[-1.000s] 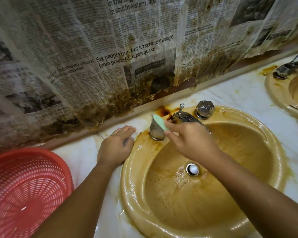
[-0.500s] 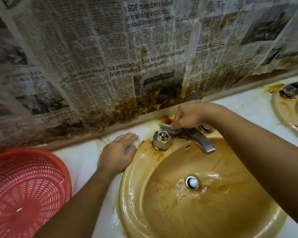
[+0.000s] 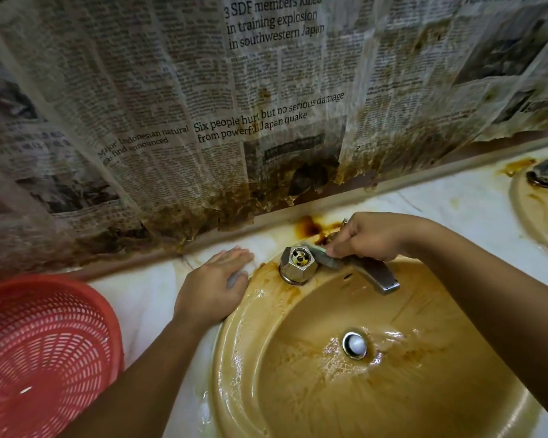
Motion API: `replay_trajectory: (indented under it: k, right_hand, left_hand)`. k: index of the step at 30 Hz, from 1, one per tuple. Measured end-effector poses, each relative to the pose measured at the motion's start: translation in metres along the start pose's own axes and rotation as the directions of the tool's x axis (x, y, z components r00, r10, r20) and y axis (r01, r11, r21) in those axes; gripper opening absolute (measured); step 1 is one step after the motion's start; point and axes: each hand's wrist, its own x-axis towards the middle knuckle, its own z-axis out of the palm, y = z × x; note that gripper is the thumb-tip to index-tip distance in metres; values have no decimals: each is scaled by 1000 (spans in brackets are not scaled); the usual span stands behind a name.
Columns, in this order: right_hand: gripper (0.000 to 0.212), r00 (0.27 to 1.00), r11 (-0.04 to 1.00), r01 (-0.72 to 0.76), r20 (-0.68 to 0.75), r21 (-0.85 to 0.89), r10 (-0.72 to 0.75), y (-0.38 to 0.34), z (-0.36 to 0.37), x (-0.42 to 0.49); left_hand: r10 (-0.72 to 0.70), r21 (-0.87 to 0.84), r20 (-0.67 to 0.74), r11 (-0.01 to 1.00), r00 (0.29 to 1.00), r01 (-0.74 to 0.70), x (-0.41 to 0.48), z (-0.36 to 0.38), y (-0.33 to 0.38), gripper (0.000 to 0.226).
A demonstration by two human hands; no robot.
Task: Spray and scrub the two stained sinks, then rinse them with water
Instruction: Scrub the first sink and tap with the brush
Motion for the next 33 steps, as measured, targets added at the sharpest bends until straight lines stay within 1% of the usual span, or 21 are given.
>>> replay_trajectory:
  k: [2,3,5,6,8,10,11,13,15,18,20,21,22,23,26,30,33]
  right_hand:
    - [23,1000,999,-23,-22,-35,22,-6,3,-3]
    - [28,998,999,-17,-59,-51,14,-11,6,-4]
    - [40,994,990,-26,-110,-136,11,-21,11,-15]
    - [38,993,984,-51,-112,-172,32,-21,13,-23]
    - [31,991,976,-105,-102,-191,87,-20,17,-41]
    - [29,983,970,-126,-157,-209,94,-22,29,-53]
    - [31,971,967,-145,-218,-207,99,-23,38,-56]
    - [34,940,976,-167,-320,-142,114,-26,61,-58]
    - [30,925,981,-168,-360,-100,122,-23,89,-62]
    - [26,907,992,-124,-404,6,115,-10,128,-58]
    - [37,847,992,-118,-518,33,118,-6,137,-48]
    - [41,821,993,-121,-560,17,110,-4,137,-43]
    - [43,810,993,-118,-579,-1,96,-2,136,-39]
    - [44,816,993,-115,-573,-36,74,0,135,-37]
    - [42,865,979,-128,-501,-158,32,0,133,-36]
    - [42,840,983,-144,-539,-118,59,-9,130,-24]
    - [43,867,972,-170,-494,-163,69,-15,149,-41]
  left_hand:
    - [1,5,1,1000,1000,-1,1,0,0,45]
    - [2,6,1,1000,1000,-2,0,0,0,45]
    - [-2,-12,1,1000,1000,2,0,0,0,44]
    - [-5,-26,3,1000,1000,5,0,1,0,44]
    - [-2,-34,0,999,1000,2,0,2,-2,45]
    - [6,-23,0,1000,1000,-6,1,3,-3,45]
    - [6,-27,-1,1000,1000,-6,1,3,-2,44]
    - [-5,-36,-3,999,1000,4,1,3,-2,44]
    - [-9,-35,-2,999,1000,9,1,3,-3,44]
    - [0,-32,4,999,1000,1,1,5,-5,44]
    - [2,-32,-1,999,1000,-2,1,5,-5,44]
    - [3,-34,-2,999,1000,-3,2,5,-5,43]
    - [5,-35,-3,999,1000,-5,1,5,-4,43]
    - [6,-32,-4,999,1000,-7,1,5,-4,43]
    - [-2,-23,-5,1000,1000,1,1,5,-4,43]
    - [5,-3,-2,1000,1000,-5,2,6,-5,43]
    - [4,-1,5,1000,1000,-4,2,6,-6,42]
